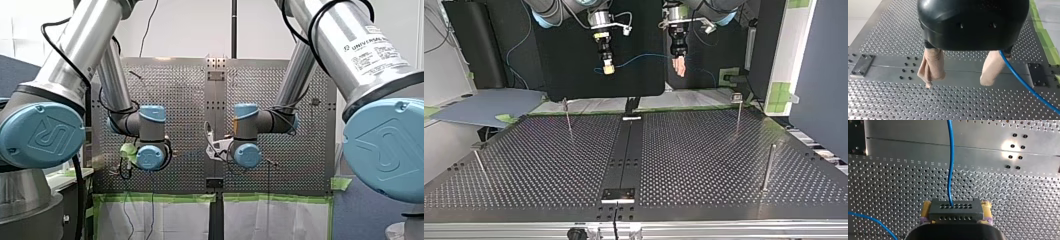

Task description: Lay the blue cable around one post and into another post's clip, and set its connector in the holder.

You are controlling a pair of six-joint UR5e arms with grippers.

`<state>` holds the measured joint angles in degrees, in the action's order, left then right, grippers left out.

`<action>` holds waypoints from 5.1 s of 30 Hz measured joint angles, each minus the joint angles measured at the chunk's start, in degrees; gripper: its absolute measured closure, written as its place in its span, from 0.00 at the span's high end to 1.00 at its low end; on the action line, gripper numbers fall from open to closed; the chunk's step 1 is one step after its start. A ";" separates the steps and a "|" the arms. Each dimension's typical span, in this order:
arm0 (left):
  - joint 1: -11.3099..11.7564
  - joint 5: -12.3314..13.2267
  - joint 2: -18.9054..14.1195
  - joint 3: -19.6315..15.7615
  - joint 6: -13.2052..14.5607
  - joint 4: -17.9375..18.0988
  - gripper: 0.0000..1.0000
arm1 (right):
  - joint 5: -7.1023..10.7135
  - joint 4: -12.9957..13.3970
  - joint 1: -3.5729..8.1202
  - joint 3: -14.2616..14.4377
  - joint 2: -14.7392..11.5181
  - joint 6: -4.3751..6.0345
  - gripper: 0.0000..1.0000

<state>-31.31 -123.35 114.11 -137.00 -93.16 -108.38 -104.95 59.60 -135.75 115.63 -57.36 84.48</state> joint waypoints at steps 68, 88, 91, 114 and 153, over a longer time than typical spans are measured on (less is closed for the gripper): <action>-2.11 3.66 2.40 -2.20 -0.99 -0.94 1.00 | -2.20 -4.39 0.57 -4.20 5.99 2.10 0.00; -0.99 -0.94 -8.24 0.78 -5.90 -11.57 1.00 | -2.00 -14.17 1.86 -8.34 -3.79 11.84 0.00; -0.76 -0.96 -9.97 2.10 -6.71 -13.30 1.00 | -1.33 -15.76 1.86 -9.76 -5.38 12.45 0.00; 2.23 -2.19 -22.31 8.55 -13.86 -25.63 1.00 | 5.11 -27.95 1.74 -16.32 -16.42 10.28 0.00; 17.34 10.68 -33.03 16.72 -18.92 -45.54 1.00 | 9.27 -38.43 0.07 -28.70 -16.44 7.85 0.00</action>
<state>-13.97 -112.67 81.08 -120.28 -112.08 -153.92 -95.67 21.17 -135.67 86.93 -73.80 92.33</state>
